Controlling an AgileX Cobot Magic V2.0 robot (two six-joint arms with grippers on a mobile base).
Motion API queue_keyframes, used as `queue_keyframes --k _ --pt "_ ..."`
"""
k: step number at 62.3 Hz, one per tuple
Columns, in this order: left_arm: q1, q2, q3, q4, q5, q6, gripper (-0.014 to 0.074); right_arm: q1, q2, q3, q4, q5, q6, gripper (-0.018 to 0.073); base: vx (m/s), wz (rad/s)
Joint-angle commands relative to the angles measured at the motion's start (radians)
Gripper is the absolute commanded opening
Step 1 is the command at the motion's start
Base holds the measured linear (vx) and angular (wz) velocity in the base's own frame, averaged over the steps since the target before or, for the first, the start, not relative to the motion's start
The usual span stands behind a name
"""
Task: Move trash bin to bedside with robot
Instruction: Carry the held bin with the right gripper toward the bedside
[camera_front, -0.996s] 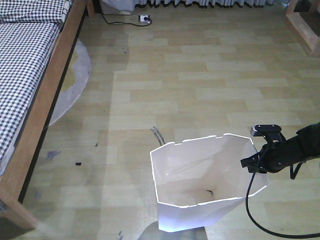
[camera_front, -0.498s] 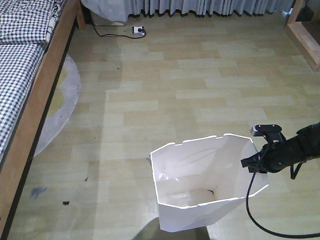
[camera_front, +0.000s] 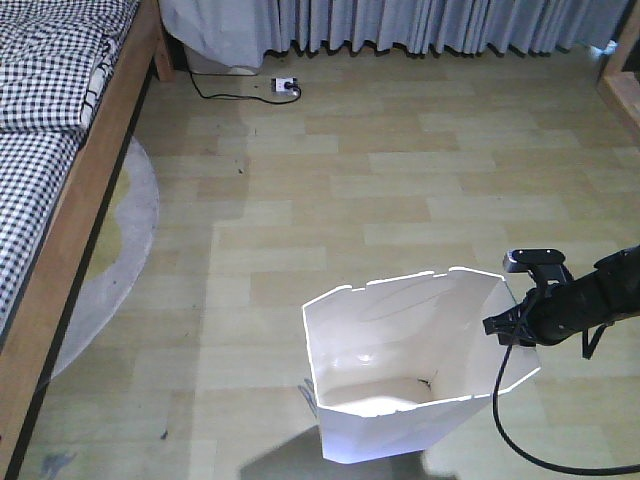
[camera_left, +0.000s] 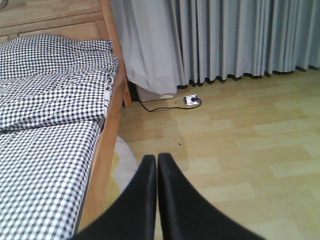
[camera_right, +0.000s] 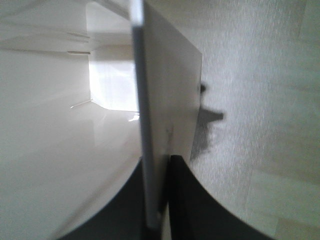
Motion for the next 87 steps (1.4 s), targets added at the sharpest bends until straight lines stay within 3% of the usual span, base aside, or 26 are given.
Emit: queue_keyframes --k 1,87 --pt "-0.006 -0.01 0.029 0.003 -0.073 -0.008 -0.0006 -0.002 -0.078 -0.017 0.043 0.147 0.014 -0.0006 0.46 0.11" --pt "-0.006 -0.01 0.029 0.003 -0.073 -0.008 -0.0006 -0.002 -0.078 -0.017 0.043 0.147 0.014 -0.0006 0.4 0.06"
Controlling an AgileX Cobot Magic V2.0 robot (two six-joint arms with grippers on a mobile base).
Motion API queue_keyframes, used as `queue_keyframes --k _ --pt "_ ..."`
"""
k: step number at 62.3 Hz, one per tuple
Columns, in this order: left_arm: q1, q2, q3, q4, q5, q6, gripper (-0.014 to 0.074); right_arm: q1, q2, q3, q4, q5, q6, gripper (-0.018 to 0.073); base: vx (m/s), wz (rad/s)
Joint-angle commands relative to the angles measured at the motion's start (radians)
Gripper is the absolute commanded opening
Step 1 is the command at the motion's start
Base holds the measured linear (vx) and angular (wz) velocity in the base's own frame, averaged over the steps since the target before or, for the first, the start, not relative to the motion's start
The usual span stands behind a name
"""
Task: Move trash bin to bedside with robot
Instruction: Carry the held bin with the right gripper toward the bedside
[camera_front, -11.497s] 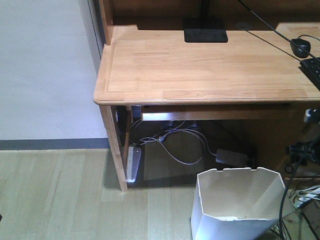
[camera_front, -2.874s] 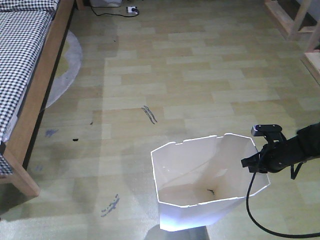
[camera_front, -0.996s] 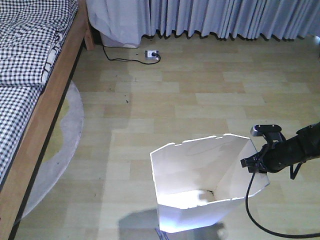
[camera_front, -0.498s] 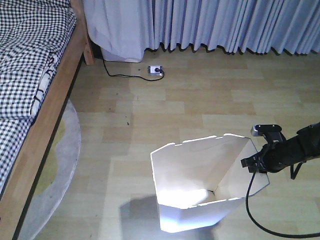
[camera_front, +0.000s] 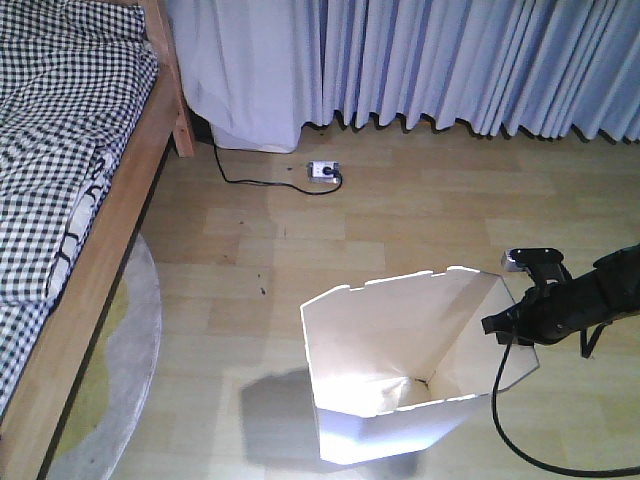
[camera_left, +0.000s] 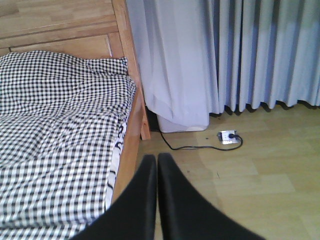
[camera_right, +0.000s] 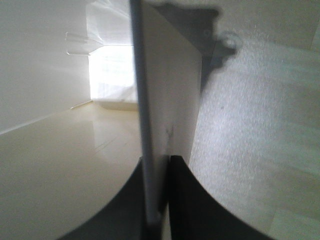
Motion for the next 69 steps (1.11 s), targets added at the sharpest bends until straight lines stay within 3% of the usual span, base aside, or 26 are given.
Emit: queue_keyframes --k 1,69 --pt "-0.006 -0.01 0.029 0.003 -0.073 -0.008 -0.0006 -0.003 -0.075 -0.017 0.043 0.143 0.012 -0.0006 0.34 0.06" --pt "-0.006 -0.01 0.029 0.003 -0.073 -0.008 -0.0006 -0.003 -0.075 -0.017 0.043 0.143 0.012 -0.0006 0.3 0.0"
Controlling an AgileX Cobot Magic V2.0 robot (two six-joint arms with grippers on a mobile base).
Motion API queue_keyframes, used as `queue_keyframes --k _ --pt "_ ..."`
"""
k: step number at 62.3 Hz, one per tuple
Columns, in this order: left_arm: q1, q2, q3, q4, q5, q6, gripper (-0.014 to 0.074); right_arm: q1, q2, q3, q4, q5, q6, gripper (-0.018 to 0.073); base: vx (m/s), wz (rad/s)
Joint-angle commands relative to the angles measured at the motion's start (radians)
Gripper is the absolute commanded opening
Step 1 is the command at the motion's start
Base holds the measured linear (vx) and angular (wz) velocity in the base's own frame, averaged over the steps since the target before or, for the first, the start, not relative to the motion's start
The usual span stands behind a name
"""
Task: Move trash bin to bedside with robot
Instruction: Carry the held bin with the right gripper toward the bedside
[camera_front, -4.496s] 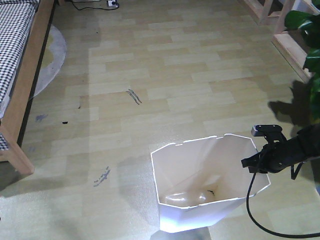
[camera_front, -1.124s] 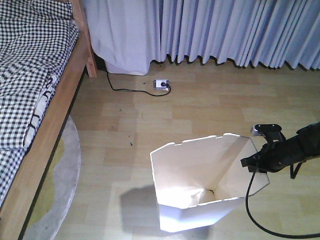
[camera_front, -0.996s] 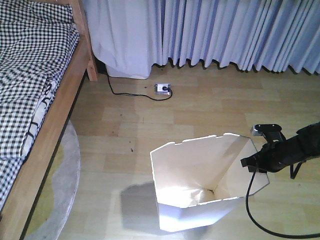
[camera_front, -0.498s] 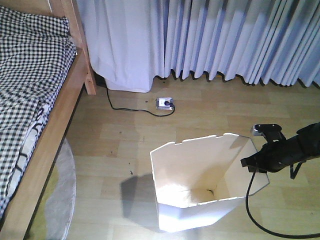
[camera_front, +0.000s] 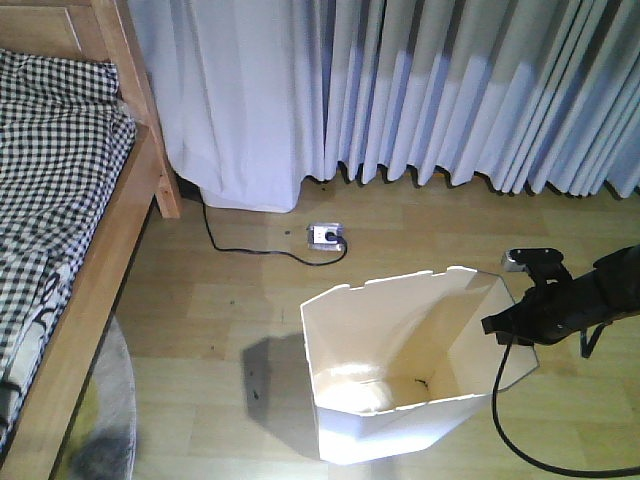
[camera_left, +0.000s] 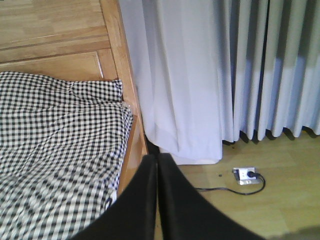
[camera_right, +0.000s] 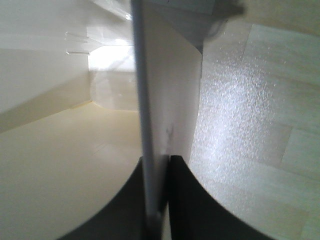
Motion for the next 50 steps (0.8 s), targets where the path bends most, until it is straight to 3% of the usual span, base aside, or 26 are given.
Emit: queue_keyframes --k 1,50 --pt "-0.006 -0.01 0.029 0.003 -0.073 -0.008 -0.0006 -0.003 -0.075 -0.017 0.043 0.142 0.012 -0.0006 0.28 -0.01" --pt "-0.006 -0.01 0.029 0.003 -0.073 -0.008 -0.0006 -0.003 -0.075 -0.017 0.043 0.142 0.011 -0.0006 0.26 0.06"
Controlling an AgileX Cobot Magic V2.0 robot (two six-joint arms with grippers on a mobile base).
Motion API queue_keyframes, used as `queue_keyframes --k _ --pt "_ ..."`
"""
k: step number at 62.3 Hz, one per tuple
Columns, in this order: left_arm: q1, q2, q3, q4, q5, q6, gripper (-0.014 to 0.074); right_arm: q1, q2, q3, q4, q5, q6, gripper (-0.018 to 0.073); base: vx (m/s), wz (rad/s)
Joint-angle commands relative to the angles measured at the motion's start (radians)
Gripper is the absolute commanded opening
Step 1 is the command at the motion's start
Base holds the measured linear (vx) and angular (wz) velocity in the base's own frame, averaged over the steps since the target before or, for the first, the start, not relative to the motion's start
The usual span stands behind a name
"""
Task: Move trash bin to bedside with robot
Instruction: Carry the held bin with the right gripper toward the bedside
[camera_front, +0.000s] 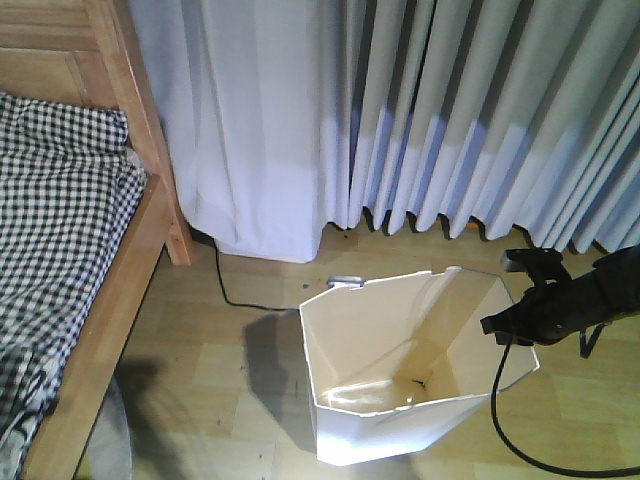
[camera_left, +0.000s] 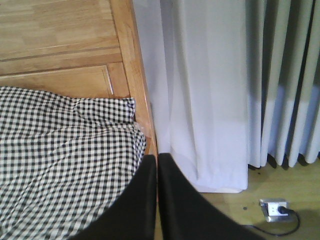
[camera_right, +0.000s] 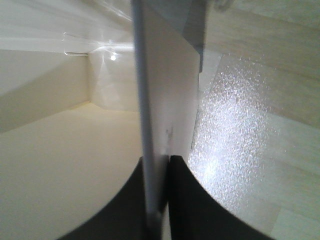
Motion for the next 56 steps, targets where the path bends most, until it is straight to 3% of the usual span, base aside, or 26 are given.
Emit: queue_keyframes --k 1,56 --pt "-0.006 -0.01 0.029 0.003 -0.073 -0.008 -0.0006 -0.003 -0.075 -0.017 0.043 0.139 0.011 -0.0006 0.23 -0.01" --pt "-0.006 -0.01 0.029 0.003 -0.073 -0.008 -0.0006 -0.003 -0.075 -0.017 0.043 0.139 0.011 -0.0006 0.15 -0.05"
